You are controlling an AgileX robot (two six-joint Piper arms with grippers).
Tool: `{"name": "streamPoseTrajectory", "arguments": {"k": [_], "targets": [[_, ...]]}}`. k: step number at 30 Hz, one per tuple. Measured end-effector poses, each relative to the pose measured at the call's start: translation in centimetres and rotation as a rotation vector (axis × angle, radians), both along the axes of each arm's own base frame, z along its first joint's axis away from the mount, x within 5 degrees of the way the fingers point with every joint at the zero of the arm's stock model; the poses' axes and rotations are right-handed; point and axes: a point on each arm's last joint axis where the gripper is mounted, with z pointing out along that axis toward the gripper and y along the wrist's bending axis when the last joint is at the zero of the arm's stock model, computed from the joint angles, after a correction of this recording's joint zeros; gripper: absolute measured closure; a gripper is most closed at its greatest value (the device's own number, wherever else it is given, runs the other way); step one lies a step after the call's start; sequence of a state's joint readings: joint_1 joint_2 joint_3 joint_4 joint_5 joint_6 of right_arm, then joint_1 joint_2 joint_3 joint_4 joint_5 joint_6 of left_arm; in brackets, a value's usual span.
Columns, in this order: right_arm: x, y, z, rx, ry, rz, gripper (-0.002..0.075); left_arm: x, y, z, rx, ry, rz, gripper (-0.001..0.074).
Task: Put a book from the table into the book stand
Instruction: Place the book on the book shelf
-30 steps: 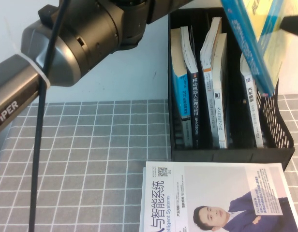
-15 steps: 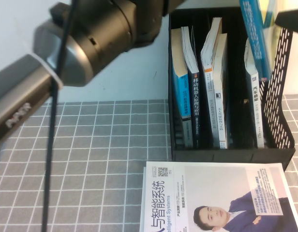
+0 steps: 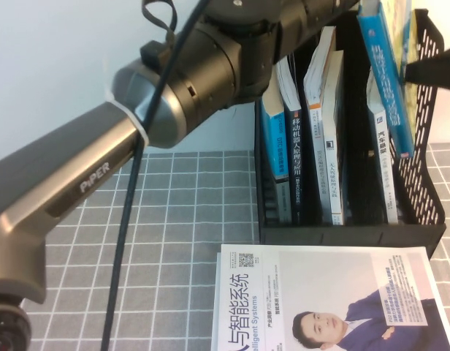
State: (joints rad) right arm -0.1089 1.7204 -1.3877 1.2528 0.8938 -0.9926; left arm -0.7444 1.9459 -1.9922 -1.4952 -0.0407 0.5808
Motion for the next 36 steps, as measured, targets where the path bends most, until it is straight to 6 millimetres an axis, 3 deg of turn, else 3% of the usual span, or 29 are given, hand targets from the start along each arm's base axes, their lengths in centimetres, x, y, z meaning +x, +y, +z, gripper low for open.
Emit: {"name": "streamPoseTrajectory", "arguments": {"k": [5, 14, 24, 29, 36], "targets": [[-0.8, -2.3, 0.7, -0.032, 0.015, -0.037, 0.0729, 0.3, -0.6, -1.0, 0.029, 0.004, -0.020, 0.0475], [-6.2, -9.5, 6.1, -0.113, -0.097, -0.208, 0.0729, 0.3, -1.7, -2.4, 0.225, -0.130, -0.096, 0.0463], [-10.9, -8.3, 6.6, -0.207, -0.039, -0.175, 0.0729, 1.4, -2.3, -4.2, 0.139, -0.006, -0.070, 0.0462], [-12.5, -7.6, 5.3, -0.201, -0.007, -0.178, 0.0729, 2.3, -2.9, -6.1, 0.086, 0.092, -0.049, 0.0462], [-13.6, -7.0, 4.0, -0.194, 0.028, -0.166, 0.0729, 2.4, -3.5, -7.2, 0.124, 0.089, -0.074, 0.0458]]}}
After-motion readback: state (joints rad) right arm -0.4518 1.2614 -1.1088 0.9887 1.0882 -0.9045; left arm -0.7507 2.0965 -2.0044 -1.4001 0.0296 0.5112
